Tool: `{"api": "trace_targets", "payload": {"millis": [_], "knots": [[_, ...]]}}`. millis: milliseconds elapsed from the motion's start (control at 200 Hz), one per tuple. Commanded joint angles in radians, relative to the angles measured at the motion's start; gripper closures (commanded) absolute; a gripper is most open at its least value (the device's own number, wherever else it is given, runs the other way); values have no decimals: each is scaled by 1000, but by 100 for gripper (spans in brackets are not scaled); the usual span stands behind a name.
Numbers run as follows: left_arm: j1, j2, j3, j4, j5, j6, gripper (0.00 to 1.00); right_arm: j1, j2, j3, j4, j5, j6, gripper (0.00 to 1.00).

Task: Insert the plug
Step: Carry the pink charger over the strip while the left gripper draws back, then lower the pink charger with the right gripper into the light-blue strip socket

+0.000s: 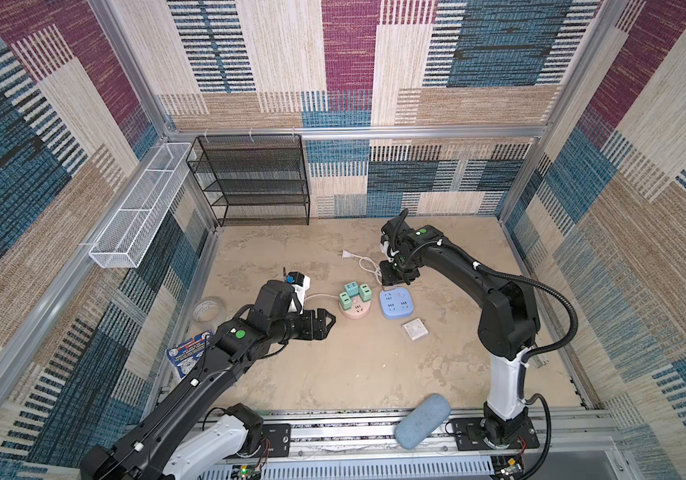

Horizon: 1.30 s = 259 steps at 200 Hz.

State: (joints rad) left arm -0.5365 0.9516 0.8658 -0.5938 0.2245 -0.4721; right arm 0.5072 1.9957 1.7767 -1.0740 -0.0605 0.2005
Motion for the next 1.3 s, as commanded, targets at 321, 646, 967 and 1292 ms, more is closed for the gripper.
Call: {"api": "trace_targets", "payload": {"millis": [321, 646, 967, 1292], "knots": [[2, -1, 2, 17, 13, -3, 14, -2, 25, -6, -12, -26, -16, 100], [4, -15, -5, 14, 1, -6, 14, -2, 13, -50, 10, -20, 2, 100], [6, -13, -12, 22, 5, -7, 14, -1, 23, -60, 17, -24, 9, 100], [9, -8, -18, 28, 10, -11, 14, -2, 40, -56, 5, -27, 9, 100]]}}
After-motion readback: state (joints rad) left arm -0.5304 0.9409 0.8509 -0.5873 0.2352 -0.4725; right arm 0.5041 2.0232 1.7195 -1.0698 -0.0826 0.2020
